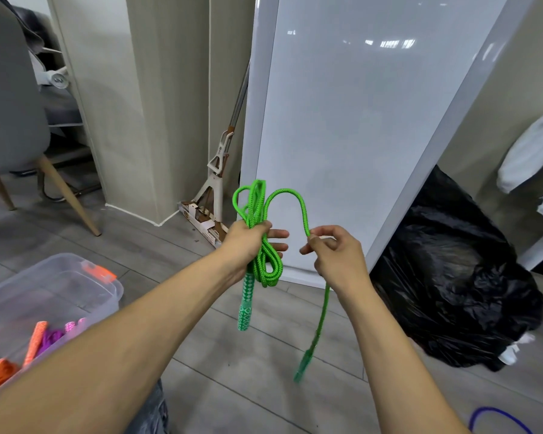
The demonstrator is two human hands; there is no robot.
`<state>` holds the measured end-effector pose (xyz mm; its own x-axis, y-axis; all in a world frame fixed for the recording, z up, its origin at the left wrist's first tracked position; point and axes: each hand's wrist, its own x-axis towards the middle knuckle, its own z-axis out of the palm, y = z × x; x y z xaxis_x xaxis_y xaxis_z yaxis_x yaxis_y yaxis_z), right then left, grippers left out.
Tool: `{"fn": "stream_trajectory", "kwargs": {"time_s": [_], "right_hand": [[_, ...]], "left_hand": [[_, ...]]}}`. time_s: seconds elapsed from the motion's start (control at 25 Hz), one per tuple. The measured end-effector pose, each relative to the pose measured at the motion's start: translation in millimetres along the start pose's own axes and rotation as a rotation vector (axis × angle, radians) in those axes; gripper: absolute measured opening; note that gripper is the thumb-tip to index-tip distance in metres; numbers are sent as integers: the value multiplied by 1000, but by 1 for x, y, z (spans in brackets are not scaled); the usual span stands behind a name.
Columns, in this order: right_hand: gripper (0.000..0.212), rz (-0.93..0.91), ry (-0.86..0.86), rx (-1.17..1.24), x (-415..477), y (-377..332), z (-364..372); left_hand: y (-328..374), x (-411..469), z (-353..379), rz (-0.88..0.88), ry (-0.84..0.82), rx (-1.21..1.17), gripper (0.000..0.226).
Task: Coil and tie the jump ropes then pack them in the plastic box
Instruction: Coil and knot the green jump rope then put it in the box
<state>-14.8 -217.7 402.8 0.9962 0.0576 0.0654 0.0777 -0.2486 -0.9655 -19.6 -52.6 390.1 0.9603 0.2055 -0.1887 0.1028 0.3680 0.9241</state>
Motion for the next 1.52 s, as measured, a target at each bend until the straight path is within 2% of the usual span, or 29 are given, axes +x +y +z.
{"fn": "stream_trajectory", "kwargs": {"time_s": [0.2, 0.32, 0.44, 0.6, 0.84, 0.92, 1.0, 1.12, 1.2, 1.28, 1.4, 1.52], "right_hand": [[9, -19, -100, 23, -5, 5, 14], [17, -40, -128, -16, -7, 8, 19], [10, -62, -182, -68, -8, 9, 19], [10, -33, -285, -156, -9, 9, 17], [26, 94, -574, -229, -13, 2, -3], [30, 113, -590, -288, -12, 3, -14], [30, 131, -533, -319, -10, 4, -25], [30, 92, -386, -438, -3, 6, -40], [28, -1, -251, -549, 1, 7, -46], [23, -71, -141, -523, 2, 5, -50], [19, -238, -81, -477, -4, -6, -48], [10, -423, -41, -467, -10, -19, -43]], "left_hand": [[-8, -9, 11, -8, -72, 50, 16], [-14, -6, 9, 13, -26, 161, 24], [-12, 0, 5, 25, 76, 228, 19], [1, 4, 0, 21, 141, -48, 11], [25, 20, -27, 21, 251, -379, 31], [28, 23, -36, 25, 275, -376, 32], [27, 26, -42, 48, 277, -242, 33], [19, 30, -48, 92, 226, 220, 27], [17, 27, -49, 140, 153, 509, 15], [15, 26, -50, 188, 80, 761, 10], [10, 25, -54, 196, -36, 1313, 17], [1, 16, -43, 165, -223, 1650, 18]]}}
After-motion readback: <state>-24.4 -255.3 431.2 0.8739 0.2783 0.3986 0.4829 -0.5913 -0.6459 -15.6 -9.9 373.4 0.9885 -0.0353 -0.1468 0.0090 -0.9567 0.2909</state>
